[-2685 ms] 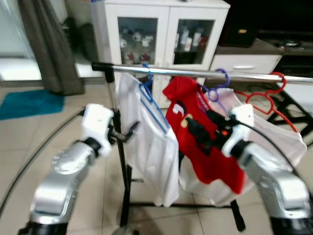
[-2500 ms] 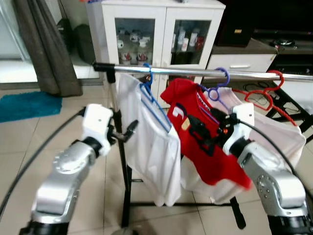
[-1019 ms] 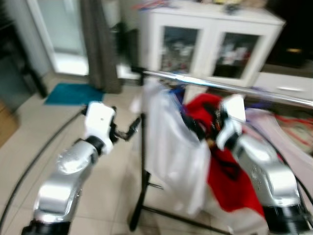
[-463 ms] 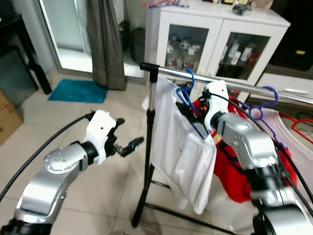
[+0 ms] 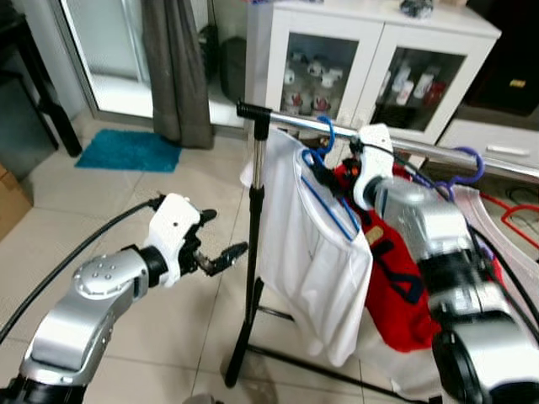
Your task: Hang hanger
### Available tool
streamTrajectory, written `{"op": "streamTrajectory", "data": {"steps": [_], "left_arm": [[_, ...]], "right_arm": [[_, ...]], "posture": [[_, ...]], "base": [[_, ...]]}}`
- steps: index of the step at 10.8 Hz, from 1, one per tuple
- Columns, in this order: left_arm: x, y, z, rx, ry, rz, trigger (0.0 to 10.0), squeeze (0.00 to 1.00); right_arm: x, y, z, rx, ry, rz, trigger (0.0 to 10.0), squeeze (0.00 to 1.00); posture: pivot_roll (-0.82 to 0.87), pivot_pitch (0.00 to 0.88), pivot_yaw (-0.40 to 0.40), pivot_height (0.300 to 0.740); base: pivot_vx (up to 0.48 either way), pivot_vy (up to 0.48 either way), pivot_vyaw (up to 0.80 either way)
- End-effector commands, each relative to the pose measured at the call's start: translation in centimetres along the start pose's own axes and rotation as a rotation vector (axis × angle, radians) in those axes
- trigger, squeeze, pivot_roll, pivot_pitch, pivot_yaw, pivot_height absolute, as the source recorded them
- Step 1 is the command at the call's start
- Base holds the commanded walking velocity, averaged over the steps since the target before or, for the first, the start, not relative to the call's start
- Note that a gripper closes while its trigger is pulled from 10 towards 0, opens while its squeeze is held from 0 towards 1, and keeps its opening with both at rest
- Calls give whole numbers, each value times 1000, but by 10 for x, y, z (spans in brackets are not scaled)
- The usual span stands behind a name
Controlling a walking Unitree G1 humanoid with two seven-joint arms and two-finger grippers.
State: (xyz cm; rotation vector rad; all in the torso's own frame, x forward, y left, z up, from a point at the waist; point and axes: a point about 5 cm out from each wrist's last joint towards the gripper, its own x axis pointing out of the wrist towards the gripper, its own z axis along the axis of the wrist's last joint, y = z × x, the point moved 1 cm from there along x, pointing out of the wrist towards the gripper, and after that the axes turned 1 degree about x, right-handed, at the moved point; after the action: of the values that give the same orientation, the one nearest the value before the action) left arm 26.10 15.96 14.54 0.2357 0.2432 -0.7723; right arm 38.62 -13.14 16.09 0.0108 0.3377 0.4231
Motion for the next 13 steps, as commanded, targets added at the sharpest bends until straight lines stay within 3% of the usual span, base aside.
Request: {"op": "streamTrajectory", "data": {"steps": [1, 5, 13], "left_arm": [[1, -2, 2, 10, 0, -30, 10000, 0], [1, -5, 3, 11, 3, -68, 10000, 0], [2, -6, 1, 19, 12, -93, 10000, 0]], "right_arm": [[2, -4, -1, -18, 24, 0, 0, 0], [11, -3, -2, -30, 99, 35, 0, 0], [11, -1, -6, -63, 145, 120, 0, 0]], "posture": [[39, 0, -62, 740], [44, 0, -66, 740], [37, 0, -69, 740]], "base": [[0, 0, 0], [0, 0, 0], [0, 0, 0]]}}
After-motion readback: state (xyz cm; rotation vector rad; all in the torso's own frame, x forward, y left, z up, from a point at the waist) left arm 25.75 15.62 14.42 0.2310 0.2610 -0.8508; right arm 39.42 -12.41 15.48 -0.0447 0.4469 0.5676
